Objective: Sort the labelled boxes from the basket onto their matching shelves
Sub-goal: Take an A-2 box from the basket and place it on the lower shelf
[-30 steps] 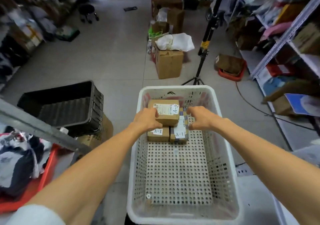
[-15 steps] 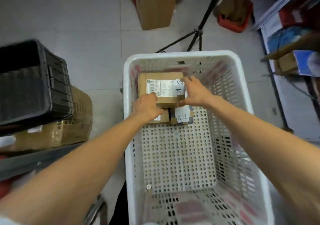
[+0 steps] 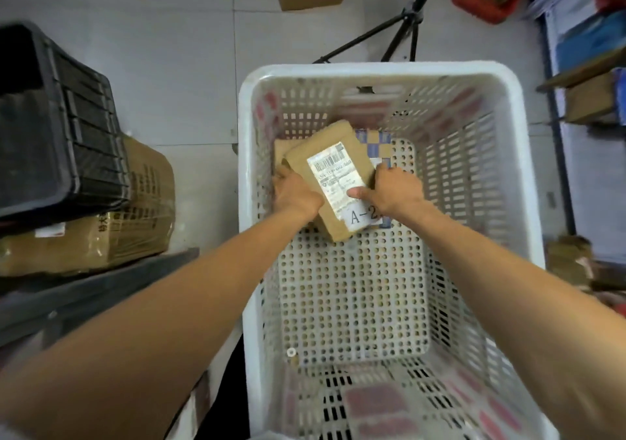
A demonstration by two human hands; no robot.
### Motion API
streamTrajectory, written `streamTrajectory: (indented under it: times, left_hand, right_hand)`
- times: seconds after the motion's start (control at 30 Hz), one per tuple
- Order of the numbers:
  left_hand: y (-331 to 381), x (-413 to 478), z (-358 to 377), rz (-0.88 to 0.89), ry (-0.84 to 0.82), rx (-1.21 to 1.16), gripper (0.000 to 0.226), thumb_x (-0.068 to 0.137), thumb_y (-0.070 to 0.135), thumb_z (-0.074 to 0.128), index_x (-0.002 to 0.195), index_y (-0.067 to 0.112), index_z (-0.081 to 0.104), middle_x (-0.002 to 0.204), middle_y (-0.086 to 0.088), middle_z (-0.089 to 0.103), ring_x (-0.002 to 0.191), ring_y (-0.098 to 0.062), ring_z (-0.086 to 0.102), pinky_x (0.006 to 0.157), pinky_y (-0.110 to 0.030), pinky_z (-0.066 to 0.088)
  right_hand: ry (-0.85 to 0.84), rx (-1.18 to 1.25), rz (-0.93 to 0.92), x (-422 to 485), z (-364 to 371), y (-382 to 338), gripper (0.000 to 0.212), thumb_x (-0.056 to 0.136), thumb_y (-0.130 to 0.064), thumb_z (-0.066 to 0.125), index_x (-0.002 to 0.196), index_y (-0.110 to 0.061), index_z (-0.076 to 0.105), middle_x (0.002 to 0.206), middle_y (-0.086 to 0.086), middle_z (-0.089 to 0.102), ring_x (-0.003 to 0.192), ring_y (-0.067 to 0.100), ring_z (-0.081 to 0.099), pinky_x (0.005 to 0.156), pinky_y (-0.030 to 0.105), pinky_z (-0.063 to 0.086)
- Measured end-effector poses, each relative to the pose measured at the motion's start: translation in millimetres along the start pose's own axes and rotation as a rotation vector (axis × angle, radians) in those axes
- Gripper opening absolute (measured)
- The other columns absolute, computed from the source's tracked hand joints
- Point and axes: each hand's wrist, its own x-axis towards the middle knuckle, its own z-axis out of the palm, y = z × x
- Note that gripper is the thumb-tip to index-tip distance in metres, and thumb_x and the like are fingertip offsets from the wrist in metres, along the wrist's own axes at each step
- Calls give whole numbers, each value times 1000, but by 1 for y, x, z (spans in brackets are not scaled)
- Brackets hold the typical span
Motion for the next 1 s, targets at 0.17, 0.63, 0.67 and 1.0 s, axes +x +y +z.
streamTrajectory:
  times: [0.17,0.63,0.67,1.0]
  left_hand:
    - [-9,0,25,44,-86,78,100,79,5,74,151,26,8,142,-12,41,127,-30,46,104,-40,42]
    - [-21,-16,23,116,-190,-126,113,75,-13,70,152,38,5,139,-8,50,117,-18,50,82,-27,53]
    - [-24,-25,22,118,-184,-121,116,74,-12,72,152,39,3,138,-9,51,115,-18,51,86,-32,53]
    - [4,-154,17,291,-110,-234,118,71,-9,76,153,34,4,125,-2,54,115,-17,51,84,-26,49]
  right_hand:
    - [-22,433,29,-16,32,24,45,93,-50,54,111,-9,54,115,8,64,96,28,60,73,31,39]
    - [-91,1224,-53,-35,74,30,120,71,6,79,154,-25,-1,138,0,55,122,15,54,103,36,46]
    - [-103,1208,-68,-46,72,31,123,69,6,80,154,-25,-2,136,-2,56,122,14,54,104,38,45]
    - [57,1096,-303,-159,-8,66,104,63,9,80,144,-24,24,110,-20,56,104,3,54,93,27,47]
